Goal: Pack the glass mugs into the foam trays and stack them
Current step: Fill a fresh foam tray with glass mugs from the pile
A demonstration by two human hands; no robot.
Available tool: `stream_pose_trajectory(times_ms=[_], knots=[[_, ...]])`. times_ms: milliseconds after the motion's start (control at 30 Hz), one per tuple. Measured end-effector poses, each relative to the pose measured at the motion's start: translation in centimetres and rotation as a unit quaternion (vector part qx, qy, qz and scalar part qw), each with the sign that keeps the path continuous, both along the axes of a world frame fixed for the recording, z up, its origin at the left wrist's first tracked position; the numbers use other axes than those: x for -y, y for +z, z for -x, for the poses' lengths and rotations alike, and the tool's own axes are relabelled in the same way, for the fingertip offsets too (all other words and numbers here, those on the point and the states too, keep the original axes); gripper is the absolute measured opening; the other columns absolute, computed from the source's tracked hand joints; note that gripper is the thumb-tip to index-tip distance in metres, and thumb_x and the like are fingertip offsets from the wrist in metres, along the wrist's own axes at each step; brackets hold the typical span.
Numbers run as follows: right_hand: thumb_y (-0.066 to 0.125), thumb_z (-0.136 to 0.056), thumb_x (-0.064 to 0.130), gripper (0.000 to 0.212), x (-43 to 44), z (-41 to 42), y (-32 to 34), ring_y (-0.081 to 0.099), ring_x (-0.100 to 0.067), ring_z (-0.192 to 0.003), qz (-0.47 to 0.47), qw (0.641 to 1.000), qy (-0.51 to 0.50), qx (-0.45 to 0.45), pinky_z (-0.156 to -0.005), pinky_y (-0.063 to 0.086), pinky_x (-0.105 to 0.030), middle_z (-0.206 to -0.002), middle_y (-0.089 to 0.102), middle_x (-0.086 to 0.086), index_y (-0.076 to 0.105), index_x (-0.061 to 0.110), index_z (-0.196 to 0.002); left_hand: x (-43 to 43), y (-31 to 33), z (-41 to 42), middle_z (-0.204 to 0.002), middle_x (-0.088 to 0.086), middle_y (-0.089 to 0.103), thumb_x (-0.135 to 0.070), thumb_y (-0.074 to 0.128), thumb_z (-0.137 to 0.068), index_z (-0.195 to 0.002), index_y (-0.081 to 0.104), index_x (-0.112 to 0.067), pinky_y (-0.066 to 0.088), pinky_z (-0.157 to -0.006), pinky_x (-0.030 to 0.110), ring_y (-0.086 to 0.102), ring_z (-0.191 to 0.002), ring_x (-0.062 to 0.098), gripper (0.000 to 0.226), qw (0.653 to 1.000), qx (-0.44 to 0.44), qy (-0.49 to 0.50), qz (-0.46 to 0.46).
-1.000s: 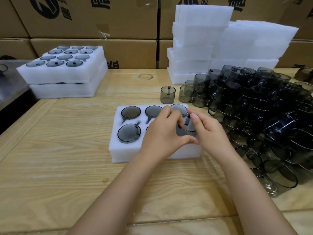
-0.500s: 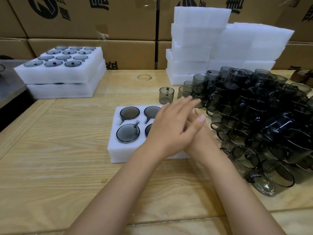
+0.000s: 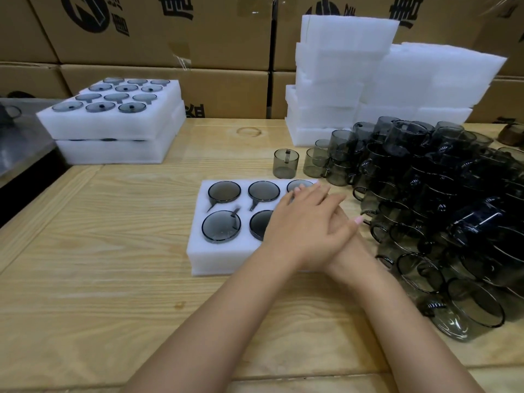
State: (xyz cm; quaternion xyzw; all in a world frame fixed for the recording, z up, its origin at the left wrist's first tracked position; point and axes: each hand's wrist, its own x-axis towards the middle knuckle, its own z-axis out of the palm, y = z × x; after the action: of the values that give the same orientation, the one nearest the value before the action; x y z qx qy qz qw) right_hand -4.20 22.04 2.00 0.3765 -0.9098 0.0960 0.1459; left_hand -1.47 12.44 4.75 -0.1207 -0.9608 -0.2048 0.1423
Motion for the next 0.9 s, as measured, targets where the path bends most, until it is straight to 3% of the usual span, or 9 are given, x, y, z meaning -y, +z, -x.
stream_pose_trajectory(times_ms=[67,133,267,333,433,533,633,733,900], knots=[[0.029,-0.083,0.045,0.067,0.5,-0.3,-0.3,0.038,-0.02,-0.129,0.158,0.986,-0.026,0.037,-0.107,0.033,-0.035,-0.14,0.044,-0.01,0.042,0.011,-0.139,0.1,-0.4,-1.1,-0.137,0.007,0.054,-0.044,0.037,-0.094,-0.127,0.059,-0.012,0.035,-0.105,0.038,0.045,-0.131,0.022,0.051,0.991,-0.136,0.01,-0.015],[0.034,-0.087,0.041,0.061,1.0,-0.4,-0.7,0.042,-0.021,-0.129,0.284,0.952,-0.071,0.086,-0.107,0.034,-0.036,-0.138,0.046,-0.01,0.044,0.007,-0.136,0.3,-1.4,-1.8,-0.132,0.012,0.059,-0.038,0.036,-0.091,-0.123,0.063,-0.007,0.045,-0.092,0.041,0.057,-0.118,0.028,0.051,0.974,-0.224,0.008,0.024],[0.046,-0.097,0.007,0.041,1.1,-0.4,-1.0,0.043,-0.012,-0.13,0.511,0.82,-0.085,0.246,-0.11,0.032,-0.024,-0.141,0.045,-0.012,0.041,0.004,-0.138,0.9,-2.1,-2.2,-0.136,0.013,0.055,-0.052,0.027,-0.09,-0.137,0.052,-0.014,0.05,-0.083,0.039,0.061,-0.111,0.028,0.065,0.982,-0.165,0.054,0.073],[0.042,-0.098,0.001,0.037,1.0,-0.3,-1.1,0.05,0.018,-0.103,0.522,0.797,-0.075,0.294,-0.085,0.035,0.002,-0.126,0.057,0.001,0.045,-0.001,-0.135,1.4,-1.8,-2.1,-0.141,0.013,0.05,-0.063,0.015,-0.087,-0.148,0.032,-0.022,0.044,-0.09,0.039,0.057,-0.114,0.028,0.076,0.986,-0.095,0.068,0.116],[0.036,-0.102,0.012,0.033,1.4,0.2,-1.4,0.054,0.025,-0.08,0.526,0.773,-0.059,0.35,-0.067,0.037,0.003,-0.093,0.063,0.026,0.047,0.009,-0.133,2.3,-2.0,-1.6,-0.146,0.012,0.044,-0.072,0.003,-0.081,-0.151,0.008,-0.036,0.034,-0.098,0.042,0.049,-0.121,0.028,0.079,0.984,-0.045,0.063,0.161],[0.033,-0.101,0.031,0.041,1.8,0.3,-1.7,0.046,0.027,-0.101,0.534,0.764,-0.052,0.358,-0.081,0.035,0.004,-0.116,0.054,0.04,0.036,0.021,-0.141,3.4,-2.2,-1.3,-0.14,0.011,0.051,-0.073,0.01,-0.082,-0.149,0.016,-0.042,0.037,-0.091,0.04,0.055,-0.111,0.028,0.074,0.982,-0.065,0.059,0.164],[0.032,-0.082,0.06,0.072,1.9,0.3,-2.0,0.038,0.002,-0.129,0.551,0.746,-0.07,0.367,-0.112,0.029,-0.024,-0.148,0.038,0.009,0.028,0.026,-0.146,5.1,-2.3,-0.9,-0.14,0.007,0.051,-0.076,0.016,-0.082,-0.147,0.026,-0.041,0.038,-0.091,0.039,0.056,-0.111,0.026,0.075,0.978,-0.073,0.076,0.18],[0.029,-0.08,0.069,0.078,1.8,0.5,-2.5,0.039,-0.008,-0.133,0.521,0.772,-0.075,0.357,-0.115,0.028,-0.038,-0.146,0.041,0.003,0.03,0.027,-0.145,7.4,-2.3,-0.7,-0.134,0.009,0.057,-0.07,0.036,-0.084,-0.133,0.057,-0.027,0.043,-0.092,0.039,0.061,-0.106,0.027,0.068,0.976,-0.089,0.094,0.177],[0.025,-0.08,0.068,0.072,1.9,0.6,-2.8,0.048,-0.007,-0.122,0.47,0.81,-0.066,0.344,-0.109,0.032,-0.03,-0.132,0.053,0.007,0.037,0.031,-0.14,12.1,-1.9,-1.0,-0.122,0.009,0.066,-0.055,0.038,-0.078,-0.11,0.071,-0.017,0.043,-0.093,0.052,0.068,-0.097,0.024,0.06,0.971,-0.087,0.145,0.169]])
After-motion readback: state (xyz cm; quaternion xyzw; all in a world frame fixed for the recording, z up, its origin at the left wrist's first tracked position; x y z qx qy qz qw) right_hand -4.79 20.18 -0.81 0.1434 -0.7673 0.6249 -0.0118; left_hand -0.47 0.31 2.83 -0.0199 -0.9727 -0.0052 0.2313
